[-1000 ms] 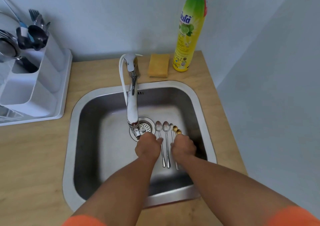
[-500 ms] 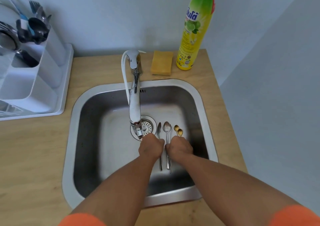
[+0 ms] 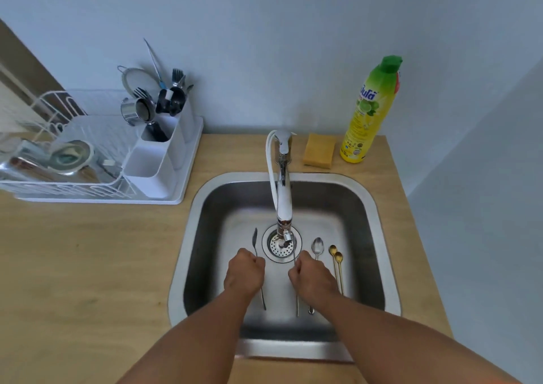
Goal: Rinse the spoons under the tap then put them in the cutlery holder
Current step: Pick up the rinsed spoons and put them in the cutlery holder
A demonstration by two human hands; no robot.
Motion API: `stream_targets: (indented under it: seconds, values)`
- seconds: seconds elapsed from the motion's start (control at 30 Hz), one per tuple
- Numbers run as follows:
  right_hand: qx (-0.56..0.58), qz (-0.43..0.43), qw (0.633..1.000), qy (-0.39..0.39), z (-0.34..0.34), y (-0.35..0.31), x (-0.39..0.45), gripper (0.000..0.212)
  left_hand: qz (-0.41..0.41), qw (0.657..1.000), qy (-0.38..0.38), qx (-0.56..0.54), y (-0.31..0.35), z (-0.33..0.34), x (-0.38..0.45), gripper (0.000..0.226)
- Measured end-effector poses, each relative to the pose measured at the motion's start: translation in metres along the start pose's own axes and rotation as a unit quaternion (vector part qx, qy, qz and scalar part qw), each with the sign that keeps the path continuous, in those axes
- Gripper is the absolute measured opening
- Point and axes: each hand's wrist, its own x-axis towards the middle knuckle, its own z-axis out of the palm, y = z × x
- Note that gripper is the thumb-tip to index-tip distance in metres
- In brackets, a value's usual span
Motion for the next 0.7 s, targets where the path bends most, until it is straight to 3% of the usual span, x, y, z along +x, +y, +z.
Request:
stream_targets:
  seconds: [0.37,0.53,0.7]
  values:
    - [0.023,-0.116,0.993,0.020,0.031,-0.136,-0.017,0.013,0.044,0.983,0.135,-0.120,-0.009,-0.127,0.010,0.016]
    - [0.046,-0.146,0.985,0.077,0.008,-0.189,-0.012,0.015,0.087,0.966,0.167,-0.179,0.014,-0.183,0.018,0.015]
    - [0.058,-0.168,0.977,0.118,-0.030,-0.233,0.002,0.017,0.135,0.948,0.241,-0.159,0.042,-0.250,0.036,0.016]
